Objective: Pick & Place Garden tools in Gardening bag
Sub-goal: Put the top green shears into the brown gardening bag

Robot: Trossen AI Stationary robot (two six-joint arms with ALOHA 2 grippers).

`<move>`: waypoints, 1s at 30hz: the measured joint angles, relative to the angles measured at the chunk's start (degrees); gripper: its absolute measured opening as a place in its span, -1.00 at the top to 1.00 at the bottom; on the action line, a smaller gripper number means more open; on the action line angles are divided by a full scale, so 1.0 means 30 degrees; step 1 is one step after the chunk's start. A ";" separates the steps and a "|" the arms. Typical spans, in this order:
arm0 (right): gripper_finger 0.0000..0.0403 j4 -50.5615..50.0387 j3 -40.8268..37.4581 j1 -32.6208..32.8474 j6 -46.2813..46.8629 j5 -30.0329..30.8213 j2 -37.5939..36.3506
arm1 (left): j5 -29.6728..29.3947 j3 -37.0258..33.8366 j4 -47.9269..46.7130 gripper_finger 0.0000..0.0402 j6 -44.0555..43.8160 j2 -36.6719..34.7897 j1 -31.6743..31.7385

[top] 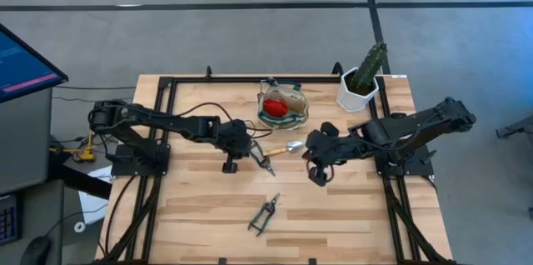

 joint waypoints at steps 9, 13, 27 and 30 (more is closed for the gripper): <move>1.00 0.0729 -0.1317 0.1226 0.1440 0.1661 -0.1908 | 0.0029 0.1856 0.0123 1.00 0.1277 0.1199 0.0466; 1.00 0.1575 -0.2457 0.2083 0.2820 0.1921 -0.2463 | -0.0016 0.1908 -0.0182 1.00 0.1360 0.1911 0.0945; 1.00 0.2466 -0.4186 0.3964 0.6215 0.2722 -0.2896 | -0.1549 0.1915 -0.1077 0.98 0.2422 0.2474 0.1173; 1.00 0.2466 -0.4186 0.3961 0.6215 0.2722 -0.2896 | -0.1596 0.1911 -0.1021 0.96 0.2340 0.2474 0.1152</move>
